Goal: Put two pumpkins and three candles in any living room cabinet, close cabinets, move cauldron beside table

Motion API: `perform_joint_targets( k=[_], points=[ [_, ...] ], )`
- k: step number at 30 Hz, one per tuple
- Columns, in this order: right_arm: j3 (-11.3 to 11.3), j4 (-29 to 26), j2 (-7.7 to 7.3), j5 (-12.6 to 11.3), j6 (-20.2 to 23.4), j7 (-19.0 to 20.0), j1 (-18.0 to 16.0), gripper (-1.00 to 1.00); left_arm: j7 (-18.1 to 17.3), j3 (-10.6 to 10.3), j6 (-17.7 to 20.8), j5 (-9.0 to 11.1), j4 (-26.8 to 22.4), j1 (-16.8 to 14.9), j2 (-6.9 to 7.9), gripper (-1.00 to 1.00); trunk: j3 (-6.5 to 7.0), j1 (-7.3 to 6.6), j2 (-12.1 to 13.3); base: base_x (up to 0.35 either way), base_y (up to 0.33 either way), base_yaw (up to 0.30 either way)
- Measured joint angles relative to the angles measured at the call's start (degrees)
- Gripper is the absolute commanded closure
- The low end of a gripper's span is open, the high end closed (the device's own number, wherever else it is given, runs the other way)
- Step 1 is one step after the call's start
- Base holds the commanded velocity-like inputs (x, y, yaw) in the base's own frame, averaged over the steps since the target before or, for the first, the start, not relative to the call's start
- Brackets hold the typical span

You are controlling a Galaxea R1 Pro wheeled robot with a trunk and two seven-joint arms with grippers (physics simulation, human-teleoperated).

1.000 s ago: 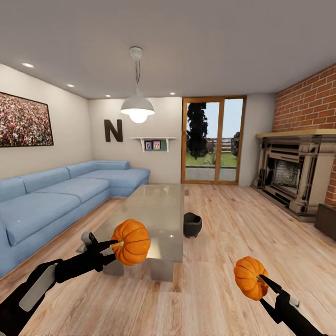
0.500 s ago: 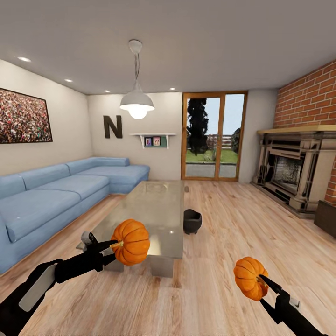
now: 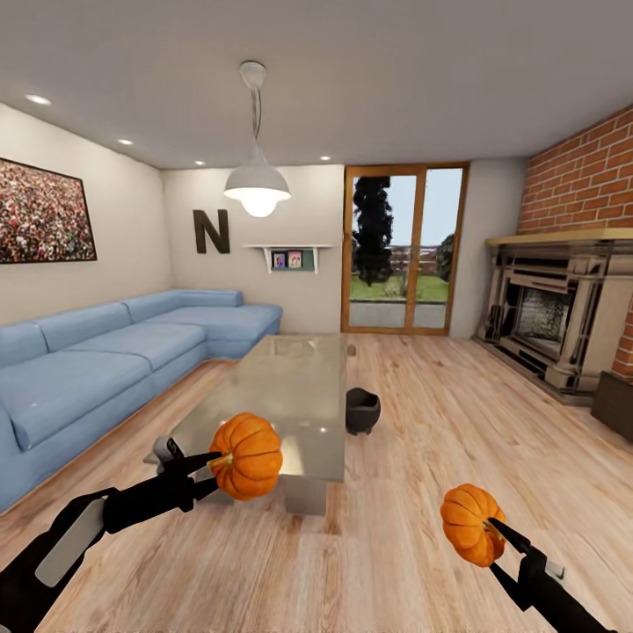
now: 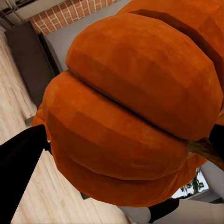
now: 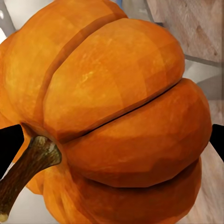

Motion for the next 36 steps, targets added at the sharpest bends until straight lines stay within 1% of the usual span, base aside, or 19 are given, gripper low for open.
perform_joint_targets(
  k=[36],
  points=[
    [0.00,0.02,0.15,0.00,-0.44,-0.07,-0.02,1.00,-0.09,0.09,-0.03,-0.03,0.00,0.00,0.00,1.00,-3.39,0.00,0.00,0.000,0.000,0.000]
  ],
)
